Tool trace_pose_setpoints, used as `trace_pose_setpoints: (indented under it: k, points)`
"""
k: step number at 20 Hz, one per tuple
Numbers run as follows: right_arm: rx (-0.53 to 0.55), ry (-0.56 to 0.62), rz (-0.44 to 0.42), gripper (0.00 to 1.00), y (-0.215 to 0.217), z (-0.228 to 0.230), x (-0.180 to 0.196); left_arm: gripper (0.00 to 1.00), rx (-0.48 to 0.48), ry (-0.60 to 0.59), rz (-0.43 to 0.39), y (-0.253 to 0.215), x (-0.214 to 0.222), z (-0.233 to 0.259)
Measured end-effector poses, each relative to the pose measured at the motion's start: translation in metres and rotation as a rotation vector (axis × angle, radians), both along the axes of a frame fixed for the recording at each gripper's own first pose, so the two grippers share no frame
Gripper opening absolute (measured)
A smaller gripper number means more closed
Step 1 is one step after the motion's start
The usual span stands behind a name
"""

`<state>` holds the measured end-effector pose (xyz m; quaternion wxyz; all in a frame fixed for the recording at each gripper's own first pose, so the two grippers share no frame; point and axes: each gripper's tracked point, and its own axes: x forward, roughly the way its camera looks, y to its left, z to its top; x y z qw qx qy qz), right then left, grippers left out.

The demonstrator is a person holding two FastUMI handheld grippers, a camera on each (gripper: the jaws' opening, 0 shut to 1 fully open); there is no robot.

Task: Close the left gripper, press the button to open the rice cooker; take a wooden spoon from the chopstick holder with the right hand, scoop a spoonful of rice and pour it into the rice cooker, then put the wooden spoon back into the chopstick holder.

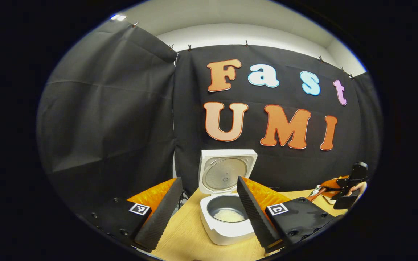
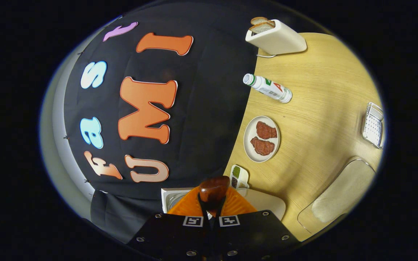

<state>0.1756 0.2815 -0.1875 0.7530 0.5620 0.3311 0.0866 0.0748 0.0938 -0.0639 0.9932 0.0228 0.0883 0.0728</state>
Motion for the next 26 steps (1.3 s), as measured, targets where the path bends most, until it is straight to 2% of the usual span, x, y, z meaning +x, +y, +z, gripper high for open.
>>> trace_pose_setpoints:
  k: [7, 13, 18, 26]
  points:
    - [-0.018, -0.039, 0.059, 0.02, 0.071, 0.012, 0.033, 1.0, -0.017, 0.018, -0.009, -0.004, 0.0, -0.007]
    - [-0.083, -0.117, 0.095, 0.02, 0.131, 0.016, 0.058, 1.0, -0.023, 0.031, -0.044, -0.006, -0.001, -0.01]
    - [-0.217, -0.217, 0.138, 0.02, 0.155, 0.019, 0.059, 1.0, -0.017, 0.027, -0.073, -0.009, -0.006, -0.008]
    - [-0.36, -0.334, 0.179, 0.02, 0.17, 0.023, 0.058, 1.0, -0.019, 0.029, -0.1, -0.01, -0.008, -0.01]
